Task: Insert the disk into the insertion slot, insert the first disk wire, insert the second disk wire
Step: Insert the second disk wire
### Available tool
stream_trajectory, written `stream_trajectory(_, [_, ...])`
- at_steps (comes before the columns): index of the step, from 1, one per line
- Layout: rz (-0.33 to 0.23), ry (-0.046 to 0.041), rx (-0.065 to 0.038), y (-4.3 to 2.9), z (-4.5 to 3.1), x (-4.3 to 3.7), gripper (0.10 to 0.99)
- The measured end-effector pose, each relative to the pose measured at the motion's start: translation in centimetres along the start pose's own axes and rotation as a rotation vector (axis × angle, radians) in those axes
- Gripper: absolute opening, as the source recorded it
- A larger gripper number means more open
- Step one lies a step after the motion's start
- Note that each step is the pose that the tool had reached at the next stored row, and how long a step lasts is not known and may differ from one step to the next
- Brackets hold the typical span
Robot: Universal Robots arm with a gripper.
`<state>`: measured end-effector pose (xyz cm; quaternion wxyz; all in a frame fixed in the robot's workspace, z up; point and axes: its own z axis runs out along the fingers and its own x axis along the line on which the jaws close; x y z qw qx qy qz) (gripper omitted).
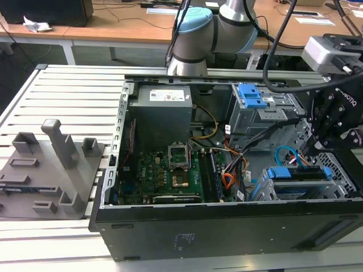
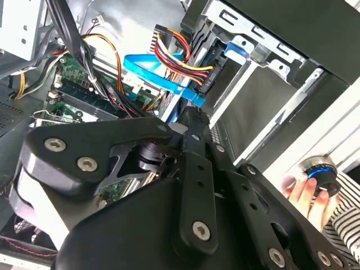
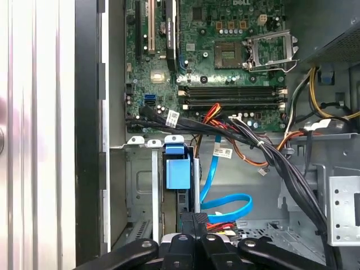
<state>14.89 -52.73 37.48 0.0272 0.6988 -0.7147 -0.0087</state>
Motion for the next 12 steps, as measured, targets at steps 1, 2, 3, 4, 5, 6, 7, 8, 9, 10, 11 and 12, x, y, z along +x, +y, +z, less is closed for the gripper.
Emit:
stream_trajectory(1, [0.0, -0.0002, 0.0, 0.0, 0.0, 0.0, 0.106])
stream_trajectory(2, [0.0, -0.0001, 0.0, 0.0, -0.02, -0.01, 0.106])
stream_trajectory(3, [0.0, 0.0003, 0.0, 0.08, -0.03, 0.0, 0.106])
stream_trajectory(4, [0.0, 0.0002, 0.0, 0.62, 0.0, 0.01, 0.106])
stream_trajectory(5, [0.0, 0.0001, 0.0, 1.22, 0.04, 0.02, 0.106])
stream_trajectory(6, [0.0, 0.0, 0.0, 1.42, 0.05, 0.03, 0.106])
stream_trajectory(7, [0.0, 0.0001, 0.0, 1.41, 0.05, 0.03, 0.106])
stream_trajectory(8, [0.0, 0.0001, 0.0, 1.42, 0.05, 0.03, 0.106])
stream_trajectory(9, [0.0, 0.0001, 0.0, 1.44, 0.05, 0.03, 0.106])
stream_trajectory(10, [0.0, 0.0001, 0.0, 1.46, 0.05, 0.03, 0.106])
stream_trajectory(11, [0.0, 0.0001, 0.0, 1.47, 0.05, 0.03, 0.106])
stream_trajectory(12, [0.0, 0.0001, 0.0, 1.47, 0.05, 0.03, 0.106])
